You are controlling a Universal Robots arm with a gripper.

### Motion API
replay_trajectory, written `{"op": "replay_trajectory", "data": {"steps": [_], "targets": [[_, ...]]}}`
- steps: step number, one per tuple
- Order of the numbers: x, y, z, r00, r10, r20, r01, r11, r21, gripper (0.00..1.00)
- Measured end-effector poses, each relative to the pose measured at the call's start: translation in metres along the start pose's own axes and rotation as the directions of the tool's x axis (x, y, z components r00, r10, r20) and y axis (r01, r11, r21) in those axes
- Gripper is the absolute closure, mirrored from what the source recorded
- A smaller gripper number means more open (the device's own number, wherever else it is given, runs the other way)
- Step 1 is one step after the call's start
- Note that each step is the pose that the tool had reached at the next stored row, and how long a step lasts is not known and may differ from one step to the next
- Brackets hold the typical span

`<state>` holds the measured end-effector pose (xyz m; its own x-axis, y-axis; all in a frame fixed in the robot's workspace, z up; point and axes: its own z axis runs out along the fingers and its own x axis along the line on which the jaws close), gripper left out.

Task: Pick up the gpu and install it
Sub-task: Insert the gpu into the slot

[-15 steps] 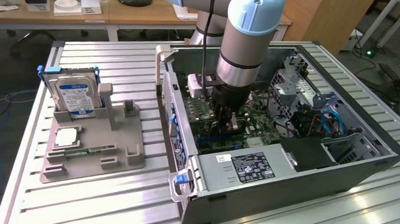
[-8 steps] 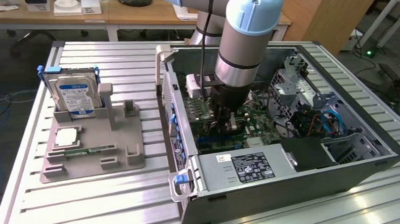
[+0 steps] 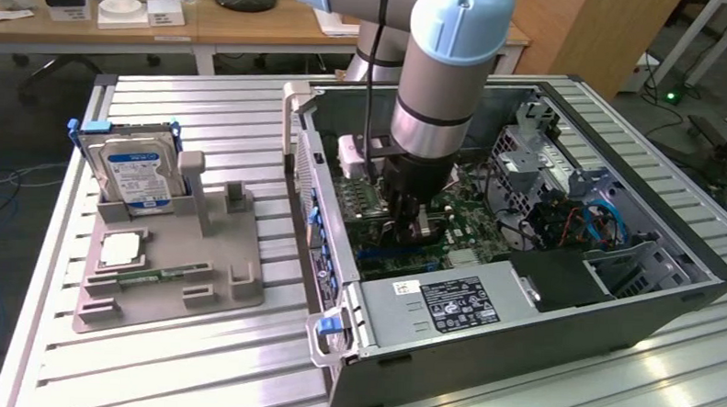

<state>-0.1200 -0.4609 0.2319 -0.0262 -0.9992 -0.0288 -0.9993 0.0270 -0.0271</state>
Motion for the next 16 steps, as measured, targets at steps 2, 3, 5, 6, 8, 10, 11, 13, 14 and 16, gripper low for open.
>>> {"op": "replay_trajectory", "data": {"steps": [2,3,5,6,8,10,11,13,14,16], "targets": [[0.0,-0.0002,0.0015,1.0,0.0,0.0001,0.0,1.0,-0.0001,0.73],[0.0,-0.0005,0.0023,1.0,0.0,0.0,0.0,1.0,-0.0001,0.73],[0.0002,-0.0007,0.0034,1.0,0.0,-0.0008,0.0,1.0,-0.0006,0.73],[0.0001,-0.0009,0.0043,1.0,0.0,-0.0004,0.0,1.0,-0.0001,0.73],[0.0002,-0.0011,0.0058,1.0,0.0,-0.0003,0.0,1.0,-0.0001,0.73],[0.0002,-0.0011,0.0062,1.0,0.0,-0.0005,0.0,1.0,-0.0003,0.73],[0.0002,-0.0011,0.0063,1.0,0.0,-0.0004,0.0,1.0,-0.0003,0.73],[0.0002,-0.0011,0.0064,1.0,0.0,-0.0002,0.0,1.0,-0.0001,0.73],[0.0002,-0.0011,0.0064,1.0,0.0,-0.0002,0.0,1.0,-0.0001,0.73],[0.0001,-0.0012,0.0065,1.0,0.0,-0.0001,0.0,1.0,-0.0001,0.73]]}}
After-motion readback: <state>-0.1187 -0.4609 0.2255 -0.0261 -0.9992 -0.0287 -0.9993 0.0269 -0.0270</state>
